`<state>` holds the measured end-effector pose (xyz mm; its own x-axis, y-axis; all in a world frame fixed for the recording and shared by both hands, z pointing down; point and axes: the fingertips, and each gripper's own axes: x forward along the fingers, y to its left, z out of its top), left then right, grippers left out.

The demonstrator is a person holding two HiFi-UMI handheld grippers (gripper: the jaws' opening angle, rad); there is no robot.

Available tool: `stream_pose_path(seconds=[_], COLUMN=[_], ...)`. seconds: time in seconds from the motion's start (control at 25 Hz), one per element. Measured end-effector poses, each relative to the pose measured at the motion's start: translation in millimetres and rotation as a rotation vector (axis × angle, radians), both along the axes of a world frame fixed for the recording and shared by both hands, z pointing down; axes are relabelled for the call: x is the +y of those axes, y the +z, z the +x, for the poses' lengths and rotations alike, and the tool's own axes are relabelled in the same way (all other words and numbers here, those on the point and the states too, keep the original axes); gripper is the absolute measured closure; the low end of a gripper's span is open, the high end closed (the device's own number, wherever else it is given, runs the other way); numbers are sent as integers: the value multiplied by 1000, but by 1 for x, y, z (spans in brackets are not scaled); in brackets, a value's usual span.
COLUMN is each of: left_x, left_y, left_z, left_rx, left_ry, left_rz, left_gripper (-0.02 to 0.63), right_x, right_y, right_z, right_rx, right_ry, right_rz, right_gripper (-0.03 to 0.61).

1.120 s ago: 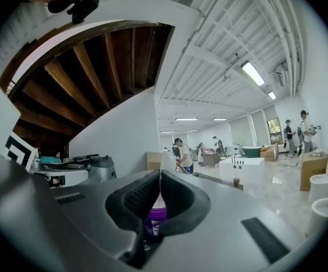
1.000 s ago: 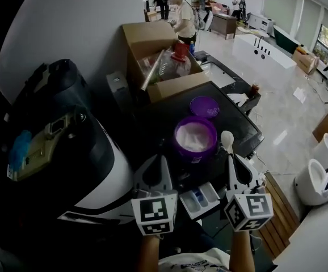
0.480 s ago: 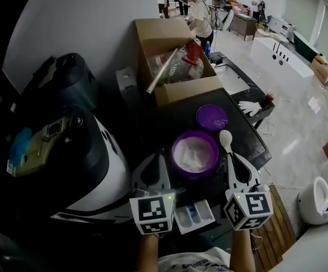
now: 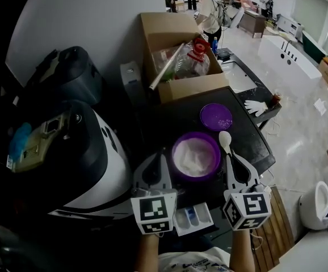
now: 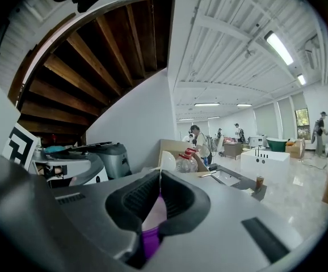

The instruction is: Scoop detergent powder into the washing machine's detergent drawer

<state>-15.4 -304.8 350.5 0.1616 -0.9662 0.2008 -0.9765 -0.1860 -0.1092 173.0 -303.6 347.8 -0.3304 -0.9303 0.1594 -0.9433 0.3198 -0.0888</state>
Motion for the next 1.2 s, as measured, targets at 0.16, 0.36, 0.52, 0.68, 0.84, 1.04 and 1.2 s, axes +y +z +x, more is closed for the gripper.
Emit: stream_pose_path(seconds=[0.16,0.36,0.52,0.68,0.84,1.04,1.2], left_x=[-5,-12,-16,-18,-20,-22,-23], left_y=[3,1,-1,2,5,10,15], left_z=[-1,-3,-4,-5,-6,-6,-6], left_rx=[0,-2,1,1,2,-2,-6], left_ry=[11,34,53,70,86,105,113], left_rz=[-8,-9,-6,-16,-28,-41,-58], left_gripper=[612,612,612,612,612,612,612], right_x=[-4,-9,-9,-9,-8,-7,-7], right_y=[6,8,6,7,7,16,25], right_z=[-4,-7,-10,-13,-18,-23,-28], right_rx=[33,103,115,129,136,167,195], right_ry=[6,50,59,63,65,41,4], right_rz=[-11,-13,-11,-16,-27,-77,-133], right_gripper=[558,558,558,558,558,558,558])
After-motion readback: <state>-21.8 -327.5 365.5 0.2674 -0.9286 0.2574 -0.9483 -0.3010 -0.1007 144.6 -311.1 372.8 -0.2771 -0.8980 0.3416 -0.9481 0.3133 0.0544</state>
